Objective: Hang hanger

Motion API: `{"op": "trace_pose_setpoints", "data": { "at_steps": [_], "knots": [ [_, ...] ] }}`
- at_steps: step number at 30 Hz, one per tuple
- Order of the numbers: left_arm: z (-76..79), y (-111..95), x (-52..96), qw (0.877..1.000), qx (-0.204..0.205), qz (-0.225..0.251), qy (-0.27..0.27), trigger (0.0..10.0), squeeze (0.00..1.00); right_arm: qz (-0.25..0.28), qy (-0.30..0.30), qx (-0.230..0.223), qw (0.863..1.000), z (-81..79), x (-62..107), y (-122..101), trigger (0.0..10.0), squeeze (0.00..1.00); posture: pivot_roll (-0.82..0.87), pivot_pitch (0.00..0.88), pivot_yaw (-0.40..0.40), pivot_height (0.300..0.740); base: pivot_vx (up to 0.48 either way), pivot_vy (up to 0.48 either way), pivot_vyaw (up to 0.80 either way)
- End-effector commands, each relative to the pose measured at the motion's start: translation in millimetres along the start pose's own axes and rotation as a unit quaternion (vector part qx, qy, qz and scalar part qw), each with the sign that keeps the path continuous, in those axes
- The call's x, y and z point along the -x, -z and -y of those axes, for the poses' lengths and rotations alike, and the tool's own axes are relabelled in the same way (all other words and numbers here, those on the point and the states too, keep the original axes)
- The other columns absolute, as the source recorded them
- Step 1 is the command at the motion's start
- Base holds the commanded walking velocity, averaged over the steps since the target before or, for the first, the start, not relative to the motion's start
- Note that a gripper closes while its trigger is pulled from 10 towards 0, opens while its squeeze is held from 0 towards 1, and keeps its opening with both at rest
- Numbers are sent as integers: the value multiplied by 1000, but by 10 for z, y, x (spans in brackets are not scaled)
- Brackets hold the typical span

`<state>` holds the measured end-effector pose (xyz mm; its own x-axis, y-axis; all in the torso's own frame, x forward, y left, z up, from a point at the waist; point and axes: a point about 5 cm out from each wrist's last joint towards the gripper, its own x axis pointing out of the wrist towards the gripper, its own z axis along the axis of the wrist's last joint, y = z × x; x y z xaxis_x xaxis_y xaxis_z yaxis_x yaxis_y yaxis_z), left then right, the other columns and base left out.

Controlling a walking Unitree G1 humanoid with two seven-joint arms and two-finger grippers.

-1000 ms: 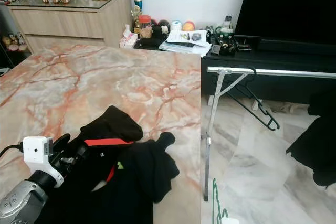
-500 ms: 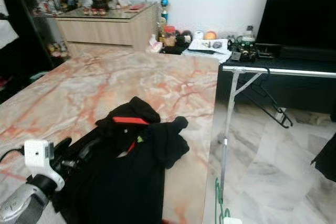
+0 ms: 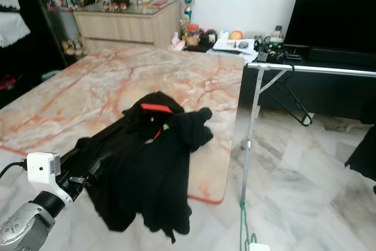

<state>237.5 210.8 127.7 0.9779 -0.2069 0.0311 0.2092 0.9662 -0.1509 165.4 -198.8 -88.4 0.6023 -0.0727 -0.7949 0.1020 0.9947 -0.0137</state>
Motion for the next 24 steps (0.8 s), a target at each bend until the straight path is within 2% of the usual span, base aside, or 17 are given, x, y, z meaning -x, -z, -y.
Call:
{"op": "trace_pose_setpoints", "data": {
  "at_steps": [1,15,17,21,24],
  "knots": [
    [-7,-37,-9,1000,0,8,2,10000,0,1,3,1,1000,9,-2,-12,10000,0,163,17,-6,740,-292,0,0],
    [-16,-35,-5,1000,-1,7,-1,10000,0,2,3,1,1000,2,-3,-13,10000,0,165,23,-5,740,-293,0,0],
    [-19,-31,-3,1000,-3,5,-2,10000,0,2,3,1,1000,1,-3,-13,10000,0,165,23,-5,740,0,0,0],
    [-101,90,-4,999,-27,-38,-24,10000,0,1,3,1,1000,-2,-3,-12,10000,0,164,24,-4,740,0,0,0],
    [-117,118,-2,998,-26,-45,-26,10000,0,1,3,1,1000,-1,-3,-12,10000,0,164,24,-4,740,0,0,0]
  ]
}}
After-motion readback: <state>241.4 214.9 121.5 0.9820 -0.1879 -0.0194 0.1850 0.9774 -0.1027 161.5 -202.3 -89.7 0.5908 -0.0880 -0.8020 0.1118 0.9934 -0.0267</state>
